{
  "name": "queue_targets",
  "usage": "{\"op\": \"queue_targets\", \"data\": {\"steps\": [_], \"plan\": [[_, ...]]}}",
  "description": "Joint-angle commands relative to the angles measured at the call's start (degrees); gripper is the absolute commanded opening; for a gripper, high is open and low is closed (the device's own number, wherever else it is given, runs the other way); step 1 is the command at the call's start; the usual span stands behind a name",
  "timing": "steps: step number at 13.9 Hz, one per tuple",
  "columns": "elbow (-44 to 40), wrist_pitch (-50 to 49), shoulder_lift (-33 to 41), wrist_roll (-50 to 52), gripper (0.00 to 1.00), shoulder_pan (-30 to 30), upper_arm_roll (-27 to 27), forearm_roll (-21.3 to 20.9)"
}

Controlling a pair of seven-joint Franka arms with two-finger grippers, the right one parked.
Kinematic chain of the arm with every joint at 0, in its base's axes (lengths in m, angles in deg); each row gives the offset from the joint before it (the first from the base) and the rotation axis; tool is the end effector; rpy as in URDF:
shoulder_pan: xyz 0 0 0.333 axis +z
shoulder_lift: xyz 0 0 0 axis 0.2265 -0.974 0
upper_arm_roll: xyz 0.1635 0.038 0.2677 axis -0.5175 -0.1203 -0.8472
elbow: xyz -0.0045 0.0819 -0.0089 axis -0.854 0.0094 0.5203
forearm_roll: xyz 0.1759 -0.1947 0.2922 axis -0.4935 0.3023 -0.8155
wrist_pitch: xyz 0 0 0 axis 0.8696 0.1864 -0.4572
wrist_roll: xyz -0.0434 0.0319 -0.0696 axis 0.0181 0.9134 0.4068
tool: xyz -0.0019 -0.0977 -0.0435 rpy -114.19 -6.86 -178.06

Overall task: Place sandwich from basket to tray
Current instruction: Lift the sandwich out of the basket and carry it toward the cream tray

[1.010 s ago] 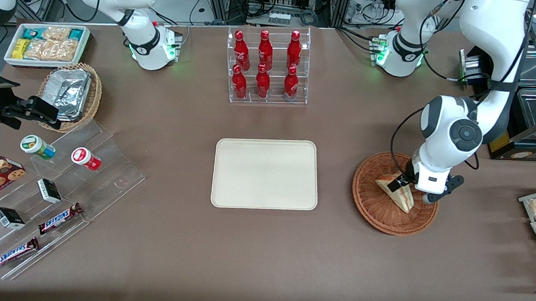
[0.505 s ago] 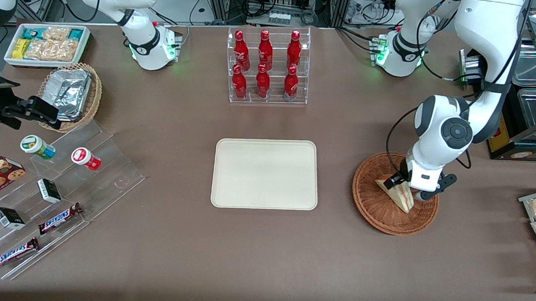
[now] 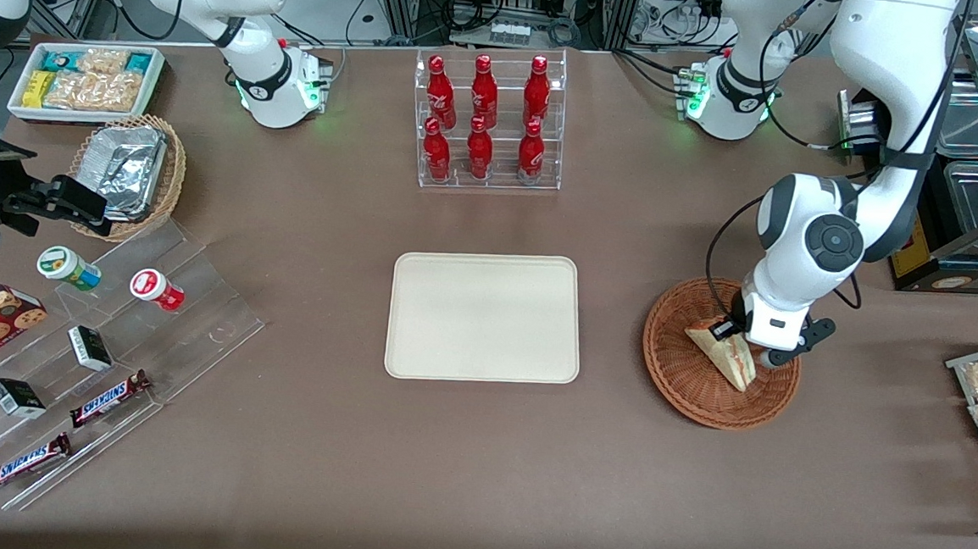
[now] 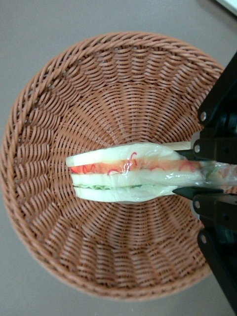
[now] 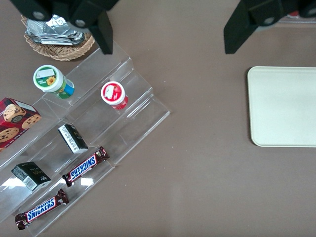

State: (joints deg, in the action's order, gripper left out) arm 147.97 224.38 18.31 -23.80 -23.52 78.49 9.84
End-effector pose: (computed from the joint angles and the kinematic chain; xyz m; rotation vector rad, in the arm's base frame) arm 0.5565 -0.1041 0.2886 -3.0096 -0.8517 -0.0365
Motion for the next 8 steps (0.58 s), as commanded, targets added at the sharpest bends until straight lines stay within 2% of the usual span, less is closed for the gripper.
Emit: {"op": "queue_targets", "data": {"steps": [1,5,8], "plan": [[-4.5,-12.0,4.7,1.3,0.0,-1.2,0.0,-3.0],[-14.8,-26.0,5.3,1.1,0.0,-7.5,0.3,-3.0],[-19.7,-28.7,3.8,1.4,0.0,-14.6,0.3,-2.7]]}}
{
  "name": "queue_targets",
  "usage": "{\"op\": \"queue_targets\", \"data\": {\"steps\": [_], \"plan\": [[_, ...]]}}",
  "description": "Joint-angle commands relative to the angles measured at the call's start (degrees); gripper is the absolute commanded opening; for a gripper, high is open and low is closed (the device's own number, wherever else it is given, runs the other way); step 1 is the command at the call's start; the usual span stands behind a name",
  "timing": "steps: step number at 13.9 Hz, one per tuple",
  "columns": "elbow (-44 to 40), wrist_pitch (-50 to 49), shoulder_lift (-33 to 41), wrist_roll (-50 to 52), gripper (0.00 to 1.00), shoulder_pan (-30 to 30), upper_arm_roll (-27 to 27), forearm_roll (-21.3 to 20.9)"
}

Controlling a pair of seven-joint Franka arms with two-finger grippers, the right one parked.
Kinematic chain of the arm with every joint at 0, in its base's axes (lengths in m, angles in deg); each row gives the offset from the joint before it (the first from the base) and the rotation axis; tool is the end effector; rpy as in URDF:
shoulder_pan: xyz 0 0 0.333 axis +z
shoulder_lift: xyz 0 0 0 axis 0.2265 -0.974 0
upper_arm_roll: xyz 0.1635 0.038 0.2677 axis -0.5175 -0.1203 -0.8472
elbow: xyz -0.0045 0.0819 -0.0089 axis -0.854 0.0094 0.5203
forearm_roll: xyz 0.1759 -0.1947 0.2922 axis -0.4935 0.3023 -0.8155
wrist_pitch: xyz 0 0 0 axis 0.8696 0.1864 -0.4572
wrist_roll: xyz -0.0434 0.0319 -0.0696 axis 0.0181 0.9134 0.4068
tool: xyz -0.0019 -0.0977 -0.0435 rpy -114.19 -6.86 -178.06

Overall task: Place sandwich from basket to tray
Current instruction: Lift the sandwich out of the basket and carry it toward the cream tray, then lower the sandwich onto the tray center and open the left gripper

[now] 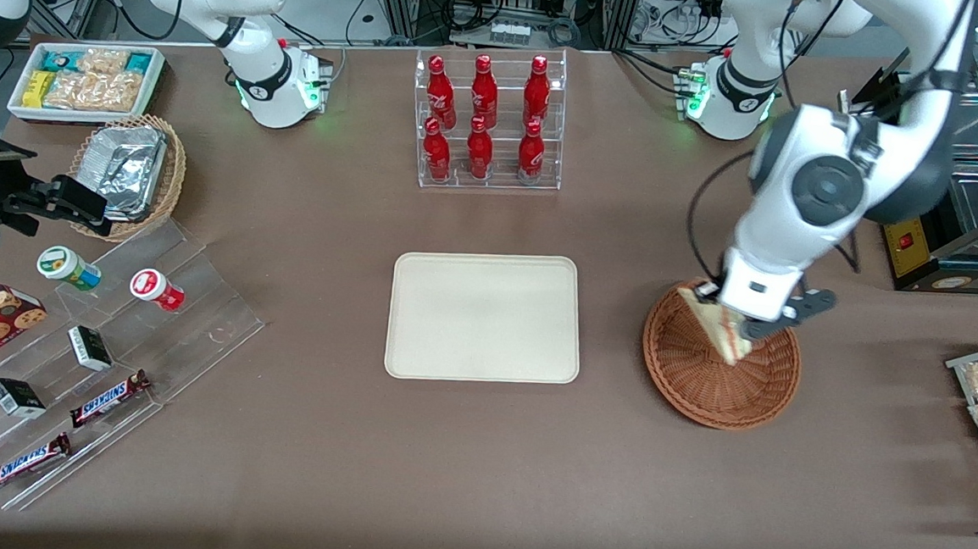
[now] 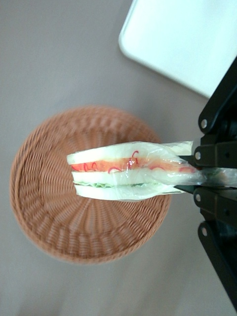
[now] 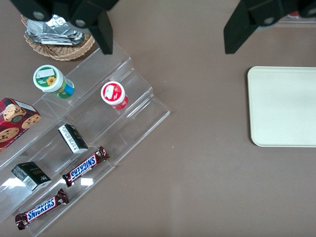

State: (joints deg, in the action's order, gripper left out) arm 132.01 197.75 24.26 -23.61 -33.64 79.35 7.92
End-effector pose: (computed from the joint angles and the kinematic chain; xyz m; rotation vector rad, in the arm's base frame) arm 0.5483 -0.2117 0.4325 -3.0042 -0.5495 0.0373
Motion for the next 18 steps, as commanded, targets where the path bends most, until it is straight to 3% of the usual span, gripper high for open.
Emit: {"op": "queue_targets", "data": {"steps": [1,9,18], "plan": [[-4.6,-2.1,-2.9,1.2,0.0,-6.8,-0.5,-0.7],[-22.1,1.7,-23.1,4.8,0.0,-22.1,-0.2,0.0],[-23.8,16.5,-32.9,7.5,0.0,-29.5,-0.5,-1.1]]}}
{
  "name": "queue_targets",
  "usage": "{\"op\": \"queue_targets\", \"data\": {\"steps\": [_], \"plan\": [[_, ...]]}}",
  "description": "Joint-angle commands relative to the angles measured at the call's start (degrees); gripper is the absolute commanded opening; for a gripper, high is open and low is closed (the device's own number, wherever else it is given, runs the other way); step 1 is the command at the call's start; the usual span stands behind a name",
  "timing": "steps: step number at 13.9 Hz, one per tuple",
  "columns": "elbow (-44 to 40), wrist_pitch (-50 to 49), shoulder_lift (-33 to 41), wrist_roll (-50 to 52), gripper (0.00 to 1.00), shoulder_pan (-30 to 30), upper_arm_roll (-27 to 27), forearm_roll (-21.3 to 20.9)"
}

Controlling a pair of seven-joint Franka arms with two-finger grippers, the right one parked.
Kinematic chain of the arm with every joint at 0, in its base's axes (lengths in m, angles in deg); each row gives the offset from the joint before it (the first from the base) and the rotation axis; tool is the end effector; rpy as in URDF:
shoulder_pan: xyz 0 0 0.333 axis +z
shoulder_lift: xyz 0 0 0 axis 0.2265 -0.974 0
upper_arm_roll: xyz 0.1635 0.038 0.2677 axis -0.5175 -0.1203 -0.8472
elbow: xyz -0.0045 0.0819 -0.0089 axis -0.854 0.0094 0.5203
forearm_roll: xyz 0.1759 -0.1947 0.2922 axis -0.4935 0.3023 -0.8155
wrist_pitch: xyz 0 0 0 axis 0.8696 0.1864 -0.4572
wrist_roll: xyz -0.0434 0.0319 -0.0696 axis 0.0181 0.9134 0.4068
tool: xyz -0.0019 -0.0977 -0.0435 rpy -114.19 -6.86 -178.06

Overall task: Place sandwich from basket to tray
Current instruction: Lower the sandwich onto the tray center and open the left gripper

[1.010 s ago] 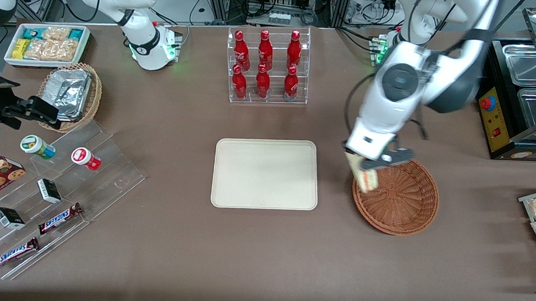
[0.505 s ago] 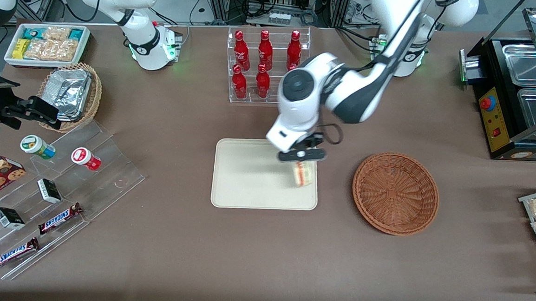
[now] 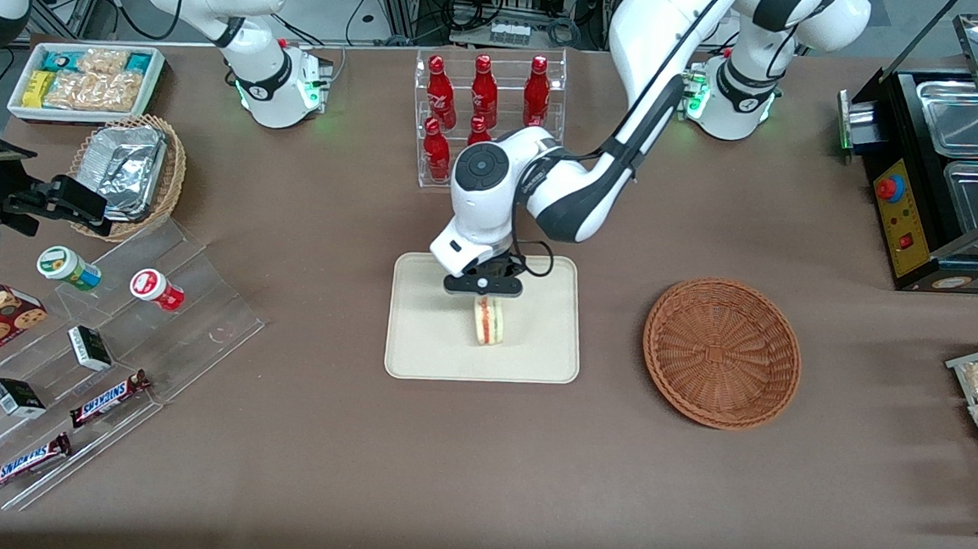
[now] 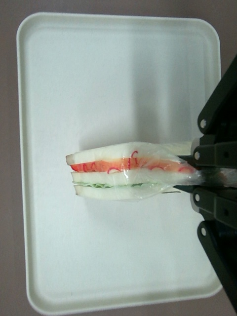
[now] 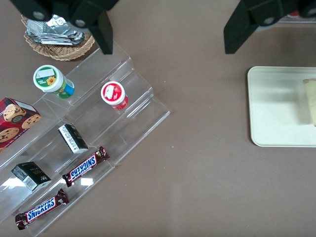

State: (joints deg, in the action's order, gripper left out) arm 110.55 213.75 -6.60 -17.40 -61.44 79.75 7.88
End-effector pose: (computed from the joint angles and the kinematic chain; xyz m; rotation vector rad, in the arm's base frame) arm 0.4671 -0.5446 0.2746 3.1292 -0.0465 0.0963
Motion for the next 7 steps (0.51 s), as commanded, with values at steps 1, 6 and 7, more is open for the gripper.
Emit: {"op": "queue_targets", "data": {"steps": [1,6,7], "plan": [[-2.4,0.8,-2.5,1.3,0.0,-1.7,-0.9,-1.0],[-2.3,2.8,-3.9,0.5,0.92,-1.6,-0.9,-1.2],[-2.3,2.5,-3.4,0.6,0.99,-1.4,-1.0,-1.1]]}}
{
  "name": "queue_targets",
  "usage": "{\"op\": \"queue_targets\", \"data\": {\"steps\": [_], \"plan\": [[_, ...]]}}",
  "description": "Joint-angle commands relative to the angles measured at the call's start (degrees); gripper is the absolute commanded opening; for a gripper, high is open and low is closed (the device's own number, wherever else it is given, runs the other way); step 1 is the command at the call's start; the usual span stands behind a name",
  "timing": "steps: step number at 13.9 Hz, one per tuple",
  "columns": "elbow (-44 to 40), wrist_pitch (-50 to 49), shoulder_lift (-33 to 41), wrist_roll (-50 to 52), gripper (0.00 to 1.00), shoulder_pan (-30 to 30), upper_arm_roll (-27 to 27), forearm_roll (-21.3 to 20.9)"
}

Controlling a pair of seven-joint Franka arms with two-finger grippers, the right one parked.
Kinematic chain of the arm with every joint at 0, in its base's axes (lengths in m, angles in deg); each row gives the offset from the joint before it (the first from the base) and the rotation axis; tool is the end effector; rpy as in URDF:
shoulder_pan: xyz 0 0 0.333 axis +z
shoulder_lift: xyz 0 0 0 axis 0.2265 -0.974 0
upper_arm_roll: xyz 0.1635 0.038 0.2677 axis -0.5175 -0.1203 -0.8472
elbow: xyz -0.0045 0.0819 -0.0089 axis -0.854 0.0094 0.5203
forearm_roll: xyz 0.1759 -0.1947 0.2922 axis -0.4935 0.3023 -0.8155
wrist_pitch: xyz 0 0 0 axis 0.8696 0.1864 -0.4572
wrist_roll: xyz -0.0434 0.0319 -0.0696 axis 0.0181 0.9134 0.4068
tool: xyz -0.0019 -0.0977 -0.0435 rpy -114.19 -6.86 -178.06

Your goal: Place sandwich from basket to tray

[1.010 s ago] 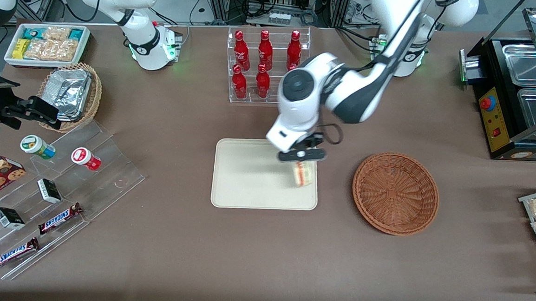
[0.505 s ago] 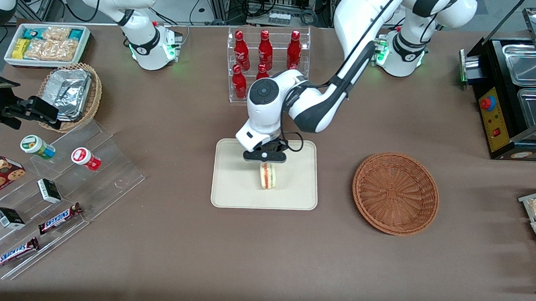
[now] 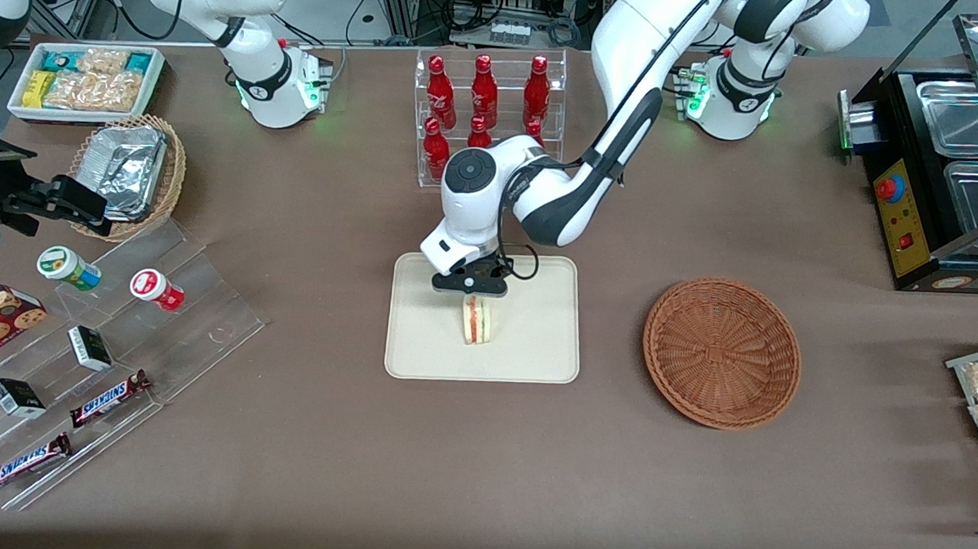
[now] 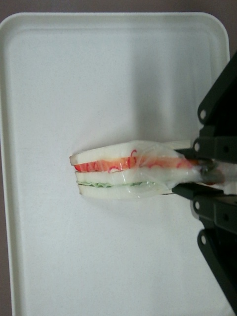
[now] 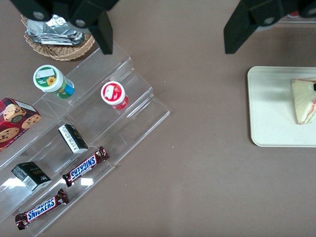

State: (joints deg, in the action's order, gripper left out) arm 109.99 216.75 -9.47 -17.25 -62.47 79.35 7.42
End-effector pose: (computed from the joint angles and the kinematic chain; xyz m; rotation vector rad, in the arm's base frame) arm 0.4630 -0.5536 0.2478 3.1234 -0.0729 0.1175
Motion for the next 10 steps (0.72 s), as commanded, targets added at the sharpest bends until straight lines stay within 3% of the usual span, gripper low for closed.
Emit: {"op": "queue_targets", "data": {"steps": [1,4,6,10], "plan": [[-1.7,-1.5,0.1,0.9,0.99,0.1,-0.8,-0.5],[-1.6,-8.6,6.5,1.0,0.99,3.0,-0.7,0.6],[-1.7,-16.8,13.5,0.9,0.99,6.0,-0.7,4.1],[-1.2,-30.1,25.6,-1.9,0.99,16.7,-0.7,4.9]]}}
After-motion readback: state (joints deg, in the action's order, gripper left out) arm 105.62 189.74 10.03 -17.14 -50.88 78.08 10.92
